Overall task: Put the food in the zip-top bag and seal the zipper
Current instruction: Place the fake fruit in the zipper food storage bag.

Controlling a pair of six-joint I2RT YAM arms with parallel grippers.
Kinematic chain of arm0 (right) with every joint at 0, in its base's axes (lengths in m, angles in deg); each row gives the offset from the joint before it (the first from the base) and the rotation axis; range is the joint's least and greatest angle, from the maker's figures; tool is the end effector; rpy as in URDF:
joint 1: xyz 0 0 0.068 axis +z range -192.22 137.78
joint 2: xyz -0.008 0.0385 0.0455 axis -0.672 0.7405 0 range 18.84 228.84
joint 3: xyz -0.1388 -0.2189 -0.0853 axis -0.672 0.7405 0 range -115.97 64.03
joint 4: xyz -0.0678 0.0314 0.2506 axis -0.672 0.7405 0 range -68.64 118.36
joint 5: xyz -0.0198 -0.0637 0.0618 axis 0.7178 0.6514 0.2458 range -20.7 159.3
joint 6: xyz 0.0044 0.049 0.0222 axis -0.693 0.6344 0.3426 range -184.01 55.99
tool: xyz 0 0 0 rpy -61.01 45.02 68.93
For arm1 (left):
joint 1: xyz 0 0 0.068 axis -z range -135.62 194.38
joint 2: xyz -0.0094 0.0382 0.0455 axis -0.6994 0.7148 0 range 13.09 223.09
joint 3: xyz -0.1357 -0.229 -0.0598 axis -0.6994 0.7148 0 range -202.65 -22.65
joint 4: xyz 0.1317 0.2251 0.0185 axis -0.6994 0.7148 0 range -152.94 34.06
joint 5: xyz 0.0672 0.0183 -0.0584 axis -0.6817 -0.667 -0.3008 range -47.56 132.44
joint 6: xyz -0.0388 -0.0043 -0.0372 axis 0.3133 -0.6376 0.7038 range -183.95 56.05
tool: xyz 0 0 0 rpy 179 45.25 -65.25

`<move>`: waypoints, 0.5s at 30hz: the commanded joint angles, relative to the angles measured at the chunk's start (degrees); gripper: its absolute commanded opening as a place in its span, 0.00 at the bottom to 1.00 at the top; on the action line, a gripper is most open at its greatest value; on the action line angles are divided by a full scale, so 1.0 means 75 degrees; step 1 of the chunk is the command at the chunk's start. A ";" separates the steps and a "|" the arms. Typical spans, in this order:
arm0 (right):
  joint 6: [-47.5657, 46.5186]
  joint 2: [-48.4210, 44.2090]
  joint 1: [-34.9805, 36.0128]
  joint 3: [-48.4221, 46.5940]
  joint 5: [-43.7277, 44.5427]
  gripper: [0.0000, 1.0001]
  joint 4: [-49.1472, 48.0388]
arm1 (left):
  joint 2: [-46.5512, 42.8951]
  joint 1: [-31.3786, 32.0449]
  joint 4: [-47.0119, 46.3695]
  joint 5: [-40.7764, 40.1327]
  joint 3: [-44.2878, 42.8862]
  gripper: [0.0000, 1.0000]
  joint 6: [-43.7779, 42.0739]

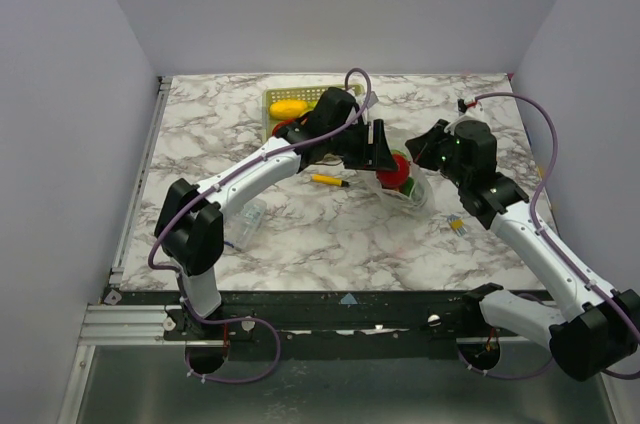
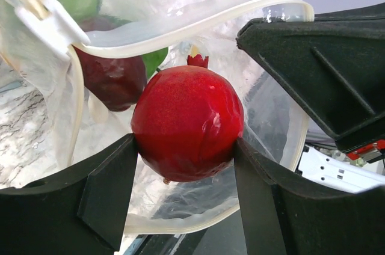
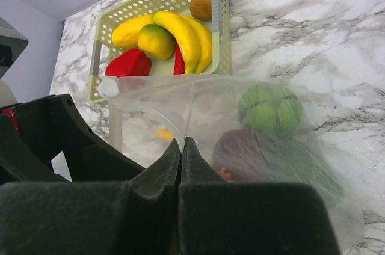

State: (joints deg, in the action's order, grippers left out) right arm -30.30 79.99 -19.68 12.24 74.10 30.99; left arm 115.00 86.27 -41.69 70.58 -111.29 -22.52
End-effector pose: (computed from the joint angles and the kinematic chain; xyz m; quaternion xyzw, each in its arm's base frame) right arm 0.2299 0.0922 0.3284 0.1033 0.8071 0.2435 0.5278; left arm 0.2966 -0.2886 0.3142 0.1167 0.8580 -0.4609 0.1942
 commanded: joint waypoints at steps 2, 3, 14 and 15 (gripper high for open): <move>0.0081 -0.0178 0.0053 0.0070 0.0120 0.01 -0.0061 | -0.0057 0.0046 -0.0563 0.0609 0.0088 0.65 0.0174; 0.0069 -0.0178 0.0044 0.0064 0.0131 0.01 -0.0054 | -0.0079 0.0040 -0.0620 0.0636 0.0123 0.69 0.0199; 0.0054 -0.0287 0.0053 0.0098 0.0217 0.01 0.0059 | -0.0671 -0.0212 -0.0468 0.0442 0.0345 0.76 -0.0235; 0.0052 -0.0275 0.0049 0.0098 0.0193 0.01 0.0069 | -0.0761 -0.0297 -0.0525 0.0442 0.0446 0.75 -0.0239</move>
State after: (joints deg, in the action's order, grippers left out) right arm -30.32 79.18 -19.68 12.32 74.30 31.34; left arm 113.78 85.74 -44.44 73.09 -110.00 -22.74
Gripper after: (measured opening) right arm 0.007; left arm 0.769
